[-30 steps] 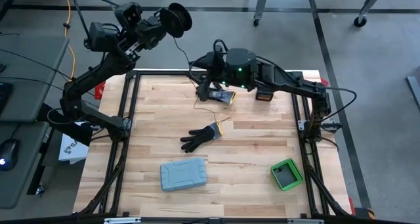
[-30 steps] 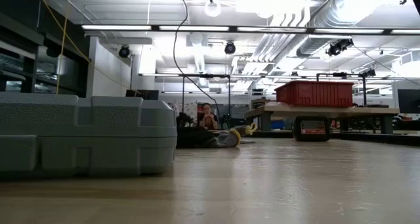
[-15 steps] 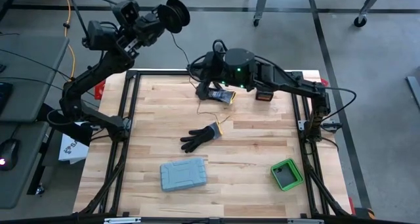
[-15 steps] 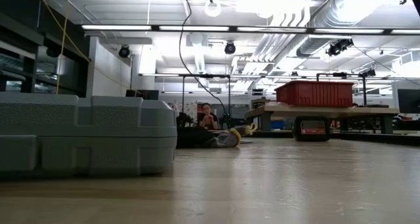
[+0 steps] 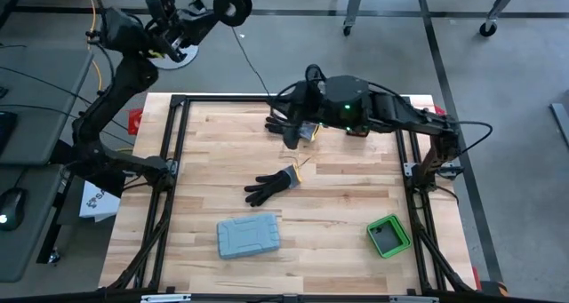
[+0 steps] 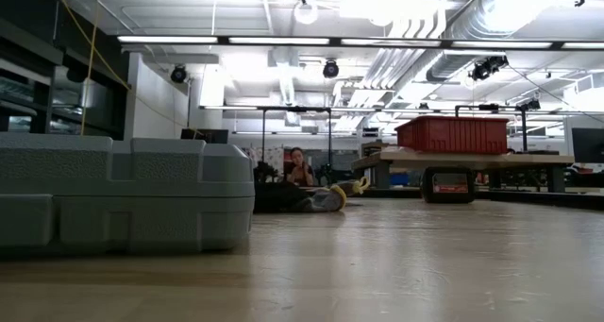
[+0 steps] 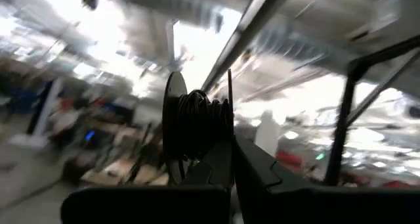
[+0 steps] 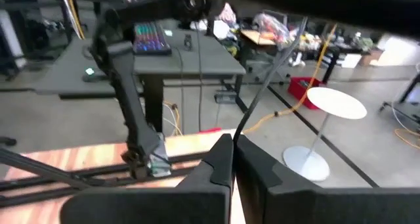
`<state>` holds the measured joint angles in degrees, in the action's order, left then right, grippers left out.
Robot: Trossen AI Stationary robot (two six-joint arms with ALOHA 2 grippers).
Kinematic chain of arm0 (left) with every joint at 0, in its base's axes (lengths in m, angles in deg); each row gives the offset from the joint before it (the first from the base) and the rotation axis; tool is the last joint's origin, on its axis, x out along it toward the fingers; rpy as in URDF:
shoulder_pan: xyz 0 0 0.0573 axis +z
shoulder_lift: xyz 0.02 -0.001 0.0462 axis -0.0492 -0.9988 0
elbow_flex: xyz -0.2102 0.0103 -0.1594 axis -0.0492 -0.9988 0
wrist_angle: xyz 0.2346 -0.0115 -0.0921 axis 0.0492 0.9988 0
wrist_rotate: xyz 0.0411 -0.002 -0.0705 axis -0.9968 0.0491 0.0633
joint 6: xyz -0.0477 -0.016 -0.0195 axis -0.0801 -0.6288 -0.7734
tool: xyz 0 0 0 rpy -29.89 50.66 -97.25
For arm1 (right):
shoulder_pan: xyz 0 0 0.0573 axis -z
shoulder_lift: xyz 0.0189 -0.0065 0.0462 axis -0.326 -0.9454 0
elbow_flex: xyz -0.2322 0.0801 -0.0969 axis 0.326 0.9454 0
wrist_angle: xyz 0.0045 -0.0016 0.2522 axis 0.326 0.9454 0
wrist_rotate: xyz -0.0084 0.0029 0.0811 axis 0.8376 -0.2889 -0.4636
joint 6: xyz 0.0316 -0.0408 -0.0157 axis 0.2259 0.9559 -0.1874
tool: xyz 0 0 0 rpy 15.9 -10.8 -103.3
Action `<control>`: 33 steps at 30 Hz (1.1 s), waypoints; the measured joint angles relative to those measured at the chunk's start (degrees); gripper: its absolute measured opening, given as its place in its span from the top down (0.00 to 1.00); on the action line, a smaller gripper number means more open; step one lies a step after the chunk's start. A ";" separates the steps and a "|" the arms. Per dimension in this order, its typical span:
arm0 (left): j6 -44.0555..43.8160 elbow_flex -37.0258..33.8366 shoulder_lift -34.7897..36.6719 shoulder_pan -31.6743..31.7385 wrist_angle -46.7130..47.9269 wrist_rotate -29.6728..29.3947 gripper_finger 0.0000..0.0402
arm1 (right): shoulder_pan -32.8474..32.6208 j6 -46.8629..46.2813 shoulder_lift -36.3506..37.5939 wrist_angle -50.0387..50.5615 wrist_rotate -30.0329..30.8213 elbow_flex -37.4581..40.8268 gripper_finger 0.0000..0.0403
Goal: Coil cords
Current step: Coil the black wire cable onto the black spool
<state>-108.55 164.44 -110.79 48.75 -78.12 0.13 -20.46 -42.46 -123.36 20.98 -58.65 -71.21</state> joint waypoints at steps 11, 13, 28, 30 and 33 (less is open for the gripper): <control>0.70 -0.03 4.07 2.86 23.83 10.42 1.00 | -0.38 4.15 4.21 -3.12 1.11 0.00 1.00; 0.04 -0.02 4.43 2.86 25.75 11.65 1.00 | -0.09 4.81 4.64 -3.62 1.27 0.00 1.00; -3.91 -0.02 3.78 -1.67 38.27 20.01 1.00 | 0.16 8.58 5.92 -6.80 -2.07 -0.55 1.00; -4.70 -0.02 3.26 -3.48 38.25 20.22 1.00 | 0.59 8.57 5.92 -6.95 -3.81 -0.76 1.00; -5.27 -0.02 2.49 -6.05 38.13 20.88 1.00 | 1.32 8.47 5.98 -6.98 -4.61 -0.79 1.00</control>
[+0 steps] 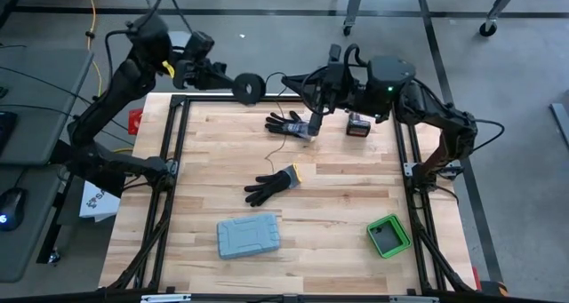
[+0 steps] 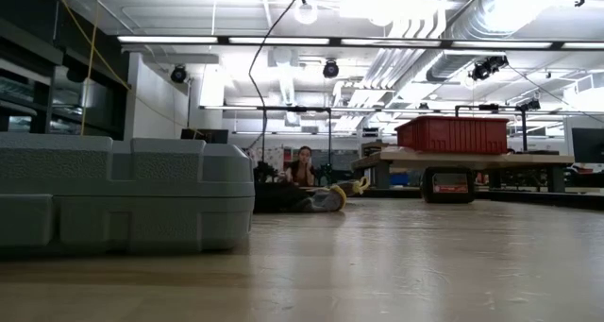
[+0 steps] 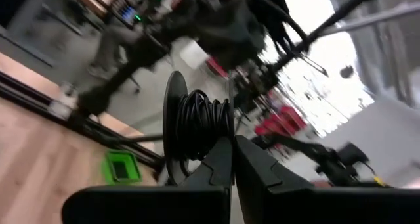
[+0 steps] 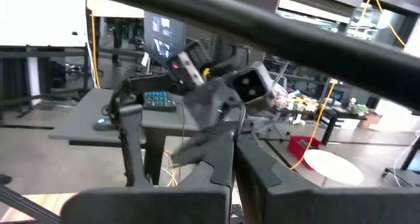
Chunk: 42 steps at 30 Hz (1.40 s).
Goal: Coil cords
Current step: Coil the black wire cable onto the black spool
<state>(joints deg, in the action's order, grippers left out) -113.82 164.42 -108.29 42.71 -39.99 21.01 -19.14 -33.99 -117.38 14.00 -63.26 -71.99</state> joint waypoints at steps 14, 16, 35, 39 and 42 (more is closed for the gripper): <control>-10.15 0.09 -1.24 -8.95 -12.52 2.23 1.00 | 2.82 0.12 -0.04 -0.48 -5.60 0.00 1.00; -11.30 0.09 -1.52 -9.96 -12.72 0.99 1.00 | 3.27 -0.13 -0.16 -0.72 -6.89 0.00 1.00; -27.72 0.07 -9.89 -18.63 -40.38 -0.75 1.00 | 6.06 -3.13 -1.42 -5.11 -13.17 0.00 1.00; -28.46 0.02 -11.75 -20.19 -44.09 -1.51 1.00 | 6.02 -4.58 -2.72 -6.03 -15.04 0.00 1.00; -28.50 0.02 -12.59 -21.13 -47.74 -2.78 1.00 | 6.00 -5.97 -3.58 -5.99 -16.49 0.00 1.00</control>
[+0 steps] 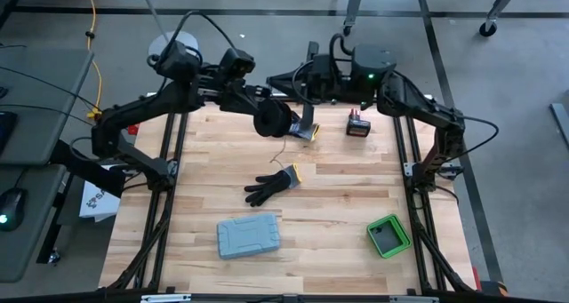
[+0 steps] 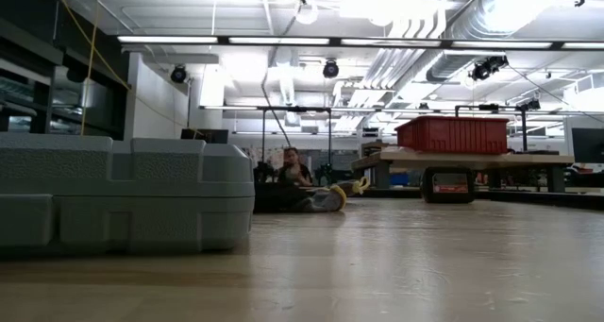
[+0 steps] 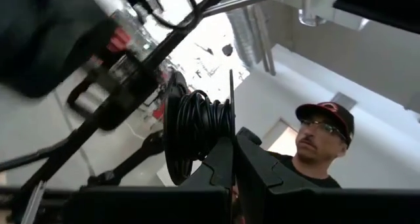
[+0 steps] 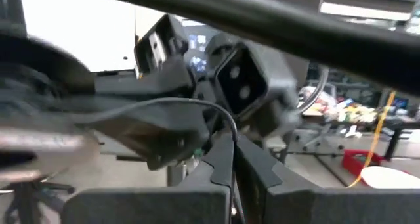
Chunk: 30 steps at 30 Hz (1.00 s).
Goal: Coil cords
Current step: Coil the black wire cable onto the black spool
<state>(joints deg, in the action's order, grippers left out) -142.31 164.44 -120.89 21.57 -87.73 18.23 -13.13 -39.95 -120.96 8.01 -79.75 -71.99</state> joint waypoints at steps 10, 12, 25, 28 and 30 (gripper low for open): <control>-0.16 0.00 -0.40 -0.82 -12.18 -4.40 1.00 | -0.05 -3.10 -1.31 -0.09 -4.04 0.00 1.00; 1.00 0.00 -0.40 -0.78 -13.89 -5.92 1.00 | -0.07 -3.60 -1.49 -0.40 -4.37 0.00 1.00; 21.00 -0.04 1.00 4.24 -14.32 -12.97 1.00 | -0.79 -5.14 -3.00 -0.94 -5.00 0.00 1.00; 23.04 -0.04 1.84 7.08 -13.67 -12.69 1.00 | -0.76 -5.12 -3.00 -1.22 -4.75 -0.01 1.00; 23.54 -0.04 2.29 9.07 -13.12 -12.36 1.00 | -0.75 -5.17 -2.98 -1.13 -4.08 -0.05 1.00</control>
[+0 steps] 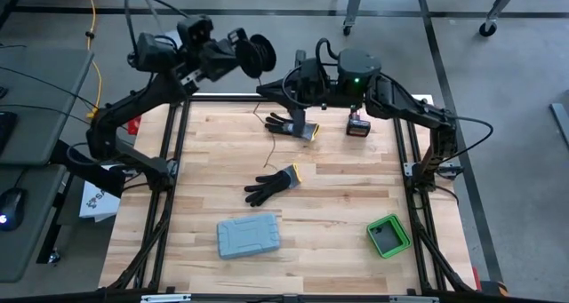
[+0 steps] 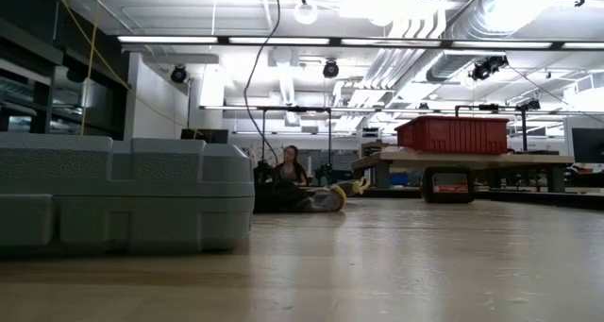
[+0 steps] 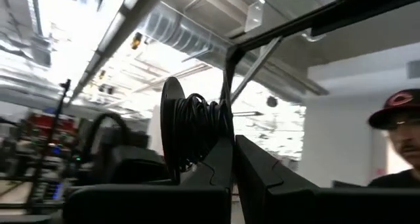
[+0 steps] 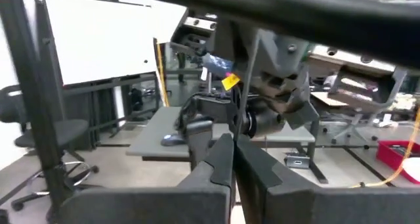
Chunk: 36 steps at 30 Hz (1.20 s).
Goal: Coil cords
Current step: Coil the black wire cable onto the black spool
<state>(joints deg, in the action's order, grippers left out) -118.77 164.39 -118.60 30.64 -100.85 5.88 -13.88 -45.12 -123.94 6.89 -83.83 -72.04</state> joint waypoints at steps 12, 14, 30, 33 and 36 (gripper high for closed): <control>0.38 0.17 1.43 5.71 -0.95 -0.86 1.00 | 0.46 -2.97 -0.78 2.89 8.43 0.18 0.82; 0.99 0.11 1.16 5.65 -0.34 -0.89 1.00 | 0.46 -2.99 -1.36 2.62 9.55 0.08 0.76; 2.59 0.09 1.27 5.65 -0.88 -0.32 1.00 | 0.19 -2.74 -9.32 2.47 20.16 0.13 0.65; 4.54 0.07 1.60 6.07 -0.73 0.10 1.00 | -0.53 -3.37 -8.41 2.27 20.17 0.10 0.65; 6.15 0.07 2.19 7.14 -0.86 0.17 1.00 | -1.52 -2.49 -7.52 2.52 19.95 0.09 0.65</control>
<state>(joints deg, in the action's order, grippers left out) -112.62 164.46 -116.41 37.78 -101.71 6.05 -15.40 -47.61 -131.45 9.41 -63.87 -71.95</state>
